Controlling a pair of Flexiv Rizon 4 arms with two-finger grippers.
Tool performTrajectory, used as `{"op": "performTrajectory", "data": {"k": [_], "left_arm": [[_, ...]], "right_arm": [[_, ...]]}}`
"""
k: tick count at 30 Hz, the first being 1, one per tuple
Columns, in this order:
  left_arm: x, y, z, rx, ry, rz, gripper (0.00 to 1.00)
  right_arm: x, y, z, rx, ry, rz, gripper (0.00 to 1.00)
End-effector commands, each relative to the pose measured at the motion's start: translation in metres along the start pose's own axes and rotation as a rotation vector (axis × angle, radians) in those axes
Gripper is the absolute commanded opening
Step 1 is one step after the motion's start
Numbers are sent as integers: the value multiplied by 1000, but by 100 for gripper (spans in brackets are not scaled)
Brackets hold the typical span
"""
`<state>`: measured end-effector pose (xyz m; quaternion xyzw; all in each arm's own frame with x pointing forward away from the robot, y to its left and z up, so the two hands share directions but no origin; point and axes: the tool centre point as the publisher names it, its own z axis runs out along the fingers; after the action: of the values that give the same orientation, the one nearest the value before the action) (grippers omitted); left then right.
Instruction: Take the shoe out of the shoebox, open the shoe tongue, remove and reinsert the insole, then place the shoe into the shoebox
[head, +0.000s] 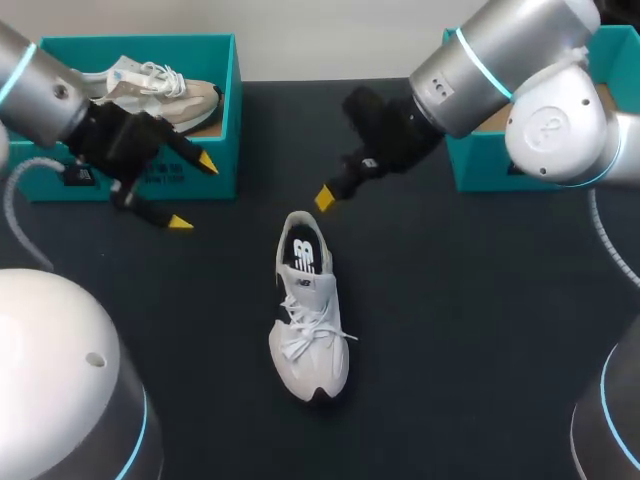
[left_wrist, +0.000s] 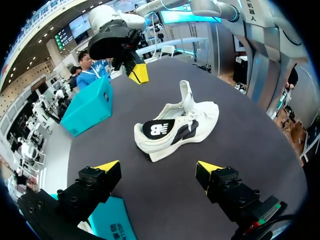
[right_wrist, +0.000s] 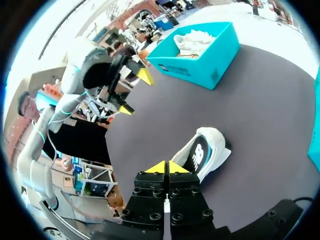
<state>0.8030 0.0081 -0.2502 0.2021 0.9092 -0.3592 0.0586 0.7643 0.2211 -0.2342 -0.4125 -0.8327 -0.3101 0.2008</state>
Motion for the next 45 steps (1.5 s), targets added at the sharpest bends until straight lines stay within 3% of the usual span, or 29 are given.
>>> {"op": "performTrajectory", "data": {"k": [1, 4, 12, 32, 37, 45], "left_arm": [[-1, -4, -47, -29, 8, 5, 100], [-3, -6, -57, -30, 24, 14, 100], [-5, 2, -72, -34, 11, 25, 100], [-5, 2, -72, -34, 11, 25, 100], [-5, 2, -72, -34, 11, 25, 100], [-5, 2, -72, -34, 11, 25, 100]], "right_arm": [[5, 1, 10, 7, -203, 154, 0], [4, 3, 14, 45, -353, 238, 0], [7, 4, 25, 17, -662, 286, 0], [7, 4, 25, 17, -662, 286, 0], [3, 1, 38, -41, -723, 350, 0], [-10, -9, 71, -30, -756, 402, 0]]}}
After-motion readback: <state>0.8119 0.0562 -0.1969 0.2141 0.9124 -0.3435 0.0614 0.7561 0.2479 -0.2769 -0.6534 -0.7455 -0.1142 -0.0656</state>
